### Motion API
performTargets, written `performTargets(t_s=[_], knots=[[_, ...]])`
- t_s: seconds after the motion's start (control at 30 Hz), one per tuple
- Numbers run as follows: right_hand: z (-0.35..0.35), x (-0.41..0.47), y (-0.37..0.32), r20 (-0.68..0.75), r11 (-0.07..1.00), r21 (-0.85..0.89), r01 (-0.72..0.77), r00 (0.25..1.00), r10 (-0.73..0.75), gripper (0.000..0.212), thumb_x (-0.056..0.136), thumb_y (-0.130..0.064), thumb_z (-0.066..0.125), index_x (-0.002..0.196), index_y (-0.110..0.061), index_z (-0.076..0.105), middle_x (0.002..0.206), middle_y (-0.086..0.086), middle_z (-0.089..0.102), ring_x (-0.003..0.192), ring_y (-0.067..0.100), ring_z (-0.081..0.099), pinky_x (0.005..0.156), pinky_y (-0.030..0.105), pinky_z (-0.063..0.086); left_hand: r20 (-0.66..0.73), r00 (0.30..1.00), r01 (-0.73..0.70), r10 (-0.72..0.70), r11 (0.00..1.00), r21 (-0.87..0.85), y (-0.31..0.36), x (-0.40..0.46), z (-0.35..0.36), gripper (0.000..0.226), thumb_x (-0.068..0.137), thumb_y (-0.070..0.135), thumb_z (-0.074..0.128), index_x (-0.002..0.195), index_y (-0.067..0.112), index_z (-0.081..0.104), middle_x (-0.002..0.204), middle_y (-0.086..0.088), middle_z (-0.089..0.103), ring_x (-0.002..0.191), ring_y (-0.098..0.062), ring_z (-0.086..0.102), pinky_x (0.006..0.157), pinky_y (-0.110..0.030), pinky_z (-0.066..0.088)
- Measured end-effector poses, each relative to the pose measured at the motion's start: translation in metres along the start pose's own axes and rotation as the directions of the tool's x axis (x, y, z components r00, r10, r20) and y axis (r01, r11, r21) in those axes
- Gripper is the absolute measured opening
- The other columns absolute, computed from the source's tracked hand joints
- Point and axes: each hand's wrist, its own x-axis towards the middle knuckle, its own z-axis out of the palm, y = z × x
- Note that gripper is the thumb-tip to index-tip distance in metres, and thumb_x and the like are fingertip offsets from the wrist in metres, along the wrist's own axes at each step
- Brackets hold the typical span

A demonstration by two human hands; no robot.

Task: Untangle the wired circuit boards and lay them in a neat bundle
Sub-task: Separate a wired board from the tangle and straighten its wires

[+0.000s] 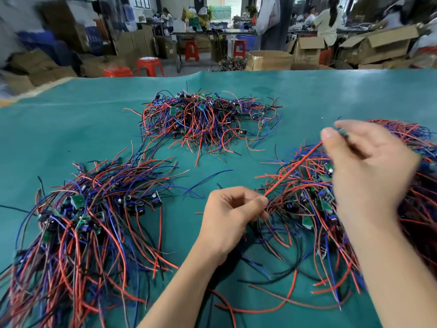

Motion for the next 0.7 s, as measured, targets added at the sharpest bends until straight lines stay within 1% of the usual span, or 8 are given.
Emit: performTargets(t_s=[0.07,0.17,0.23,0.3,0.37,0.43,0.57,0.7], knots=[[-0.023,0.022,-0.006,-0.083,1.000,0.012,-0.008,0.997,0.009,0.014,0.087,-0.034,0.072,0.098,-0.027,0.068,0.092,-0.012,0.070,0.077,0.005,0.067,0.072,0.019,0.052,-0.006,1.000,0.000,0.000,1.000,0.031,-0.002,0.000,-0.001,0.020,0.088,0.006,0.071,0.068,0.007,0.070,0.067,-0.010,0.072,0.060,-0.010,0.057,0.063,-0.022,0.046],[-0.065,0.065,-0.019,0.129,0.968,-0.246,-0.051,0.988,0.085,0.042,0.072,-0.063,0.061,0.094,-0.027,0.065,0.087,-0.008,0.064,0.079,0.017,0.064,0.060,0.021,0.049,-0.040,0.999,0.018,-0.017,1.000,0.017,-0.003,0.001,-0.002,0.018,0.090,0.008,0.071,0.072,0.008,0.069,0.067,-0.006,0.071,0.063,-0.012,0.059,0.065,-0.021,0.047],[-0.078,0.083,-0.026,0.250,0.853,-0.522,0.023,0.960,0.127,0.039,0.059,-0.070,0.059,0.083,-0.040,0.066,0.086,-0.011,0.066,0.080,0.017,0.065,0.060,0.027,0.056,-0.052,0.999,0.016,-0.013,0.999,0.040,-0.003,0.001,0.000,0.017,0.090,0.010,0.070,0.073,0.009,0.069,0.067,-0.005,0.071,0.064,-0.012,0.058,0.066,-0.023,0.046],[-0.072,0.089,-0.030,0.331,0.685,-0.704,0.190,0.940,0.079,0.041,0.061,-0.074,0.057,0.084,-0.043,0.068,0.086,-0.011,0.070,0.084,0.024,0.070,0.077,0.044,0.061,-0.048,0.999,0.007,-0.004,0.997,0.075,-0.004,0.001,0.001,0.017,0.091,0.011,0.070,0.074,0.011,0.069,0.067,-0.005,0.071,0.063,-0.011,0.058,0.065,-0.024,0.046],[-0.050,0.087,-0.038,0.384,0.646,-0.725,0.240,0.919,0.089,0.050,0.067,-0.073,0.058,0.096,-0.035,0.072,0.079,-0.012,0.067,0.091,0.031,0.071,0.091,0.045,0.056,-0.056,0.998,0.013,-0.009,0.997,0.073,-0.003,0.001,0.002,0.016,0.091,0.010,0.069,0.075,0.011,0.069,0.066,-0.004,0.071,0.061,-0.010,0.058,0.062,-0.020,0.046],[-0.012,0.084,-0.036,0.516,0.626,-0.693,0.357,0.853,0.084,0.042,0.074,-0.062,0.063,0.097,-0.029,0.075,0.074,-0.016,0.066,0.087,0.024,0.070,0.084,0.032,0.048,-0.069,0.997,0.029,-0.026,0.999,0.045,-0.003,0.001,0.002,0.015,0.092,0.009,0.068,0.077,0.008,0.069,0.064,-0.003,0.070,0.060,-0.010,0.059,0.062,-0.018,0.045],[0.077,0.055,-0.001,0.781,0.567,-0.584,0.581,0.593,0.197,0.021,0.087,-0.041,0.071,0.101,-0.027,0.074,0.105,0.000,0.075,0.101,0.027,0.068,0.089,0.035,0.054,-0.081,0.994,0.070,-0.068,0.997,0.024,-0.004,0.002,0.001,0.012,0.093,0.009,0.065,0.082,0.008,0.069,0.064,-0.003,0.070,0.060,-0.014,0.057,0.057,-0.021,0.044],[0.133,0.024,0.043,0.760,0.367,-0.647,0.668,0.607,0.234,0.030,0.098,-0.043,0.063,0.114,-0.018,0.065,0.120,0.013,0.065,0.113,0.038,0.064,0.082,0.039,0.046,-0.104,0.992,0.081,-0.076,0.996,0.046,-0.003,0.003,0.000,0.013,0.093,0.010,0.063,0.081,0.009,0.070,0.063,-0.004,0.071,0.051,-0.004,0.053,0.055,-0.016,0.040]])
